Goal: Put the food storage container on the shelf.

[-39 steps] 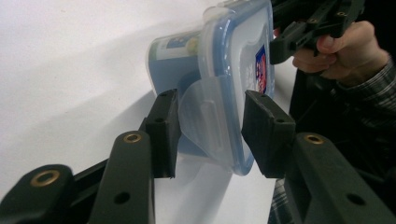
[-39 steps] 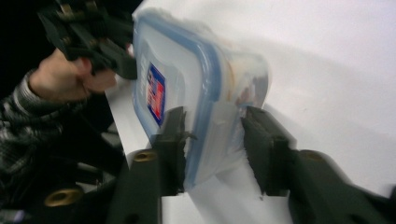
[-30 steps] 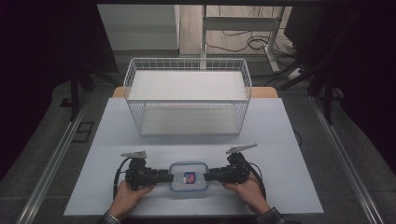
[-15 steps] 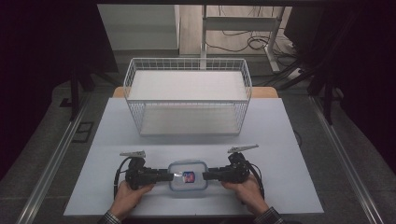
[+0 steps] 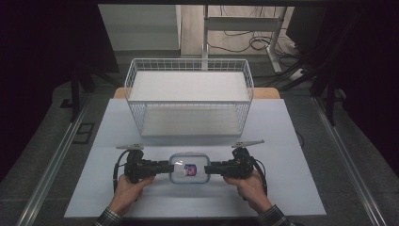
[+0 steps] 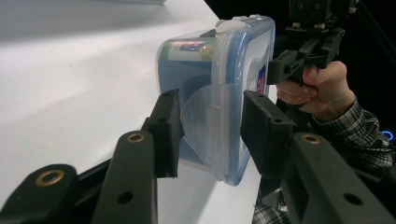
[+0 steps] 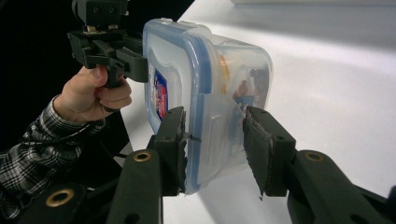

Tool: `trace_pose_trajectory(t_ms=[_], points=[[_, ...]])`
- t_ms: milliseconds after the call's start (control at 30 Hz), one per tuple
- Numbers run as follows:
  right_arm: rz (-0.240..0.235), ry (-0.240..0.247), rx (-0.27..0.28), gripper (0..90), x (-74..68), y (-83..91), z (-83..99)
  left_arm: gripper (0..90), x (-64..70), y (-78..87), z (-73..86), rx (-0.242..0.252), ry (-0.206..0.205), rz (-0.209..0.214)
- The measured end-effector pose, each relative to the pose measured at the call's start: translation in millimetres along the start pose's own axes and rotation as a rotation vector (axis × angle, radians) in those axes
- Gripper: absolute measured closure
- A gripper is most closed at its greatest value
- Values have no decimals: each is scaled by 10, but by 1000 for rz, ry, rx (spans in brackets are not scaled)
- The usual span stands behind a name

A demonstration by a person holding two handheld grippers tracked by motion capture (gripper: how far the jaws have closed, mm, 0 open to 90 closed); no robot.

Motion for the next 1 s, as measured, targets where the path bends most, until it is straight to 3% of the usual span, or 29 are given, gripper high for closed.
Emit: trace_pose_trajectory(t_ms=[200, 400, 1000], points=[[-1, 20, 22, 588, -37, 36, -125, 587, 77, 3, -149, 9, -33, -8], [4, 65, 61, 583, -112, 107, -416, 584, 222, -16, -389, 14, -79, -31], [0, 98, 119, 581, -254, 173, -1035, 579, 419, 21, -984, 60, -128, -69]])
Point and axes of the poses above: each handheld gripper's, and its own axes: y roughly backward along the jaws, z roughly out of its underside, x roughly to its right, the point moved 3 cm from there along -y, roughly forward along the jaws, and after that the axes turned 11 degrees about x, right-handed, at the moved point
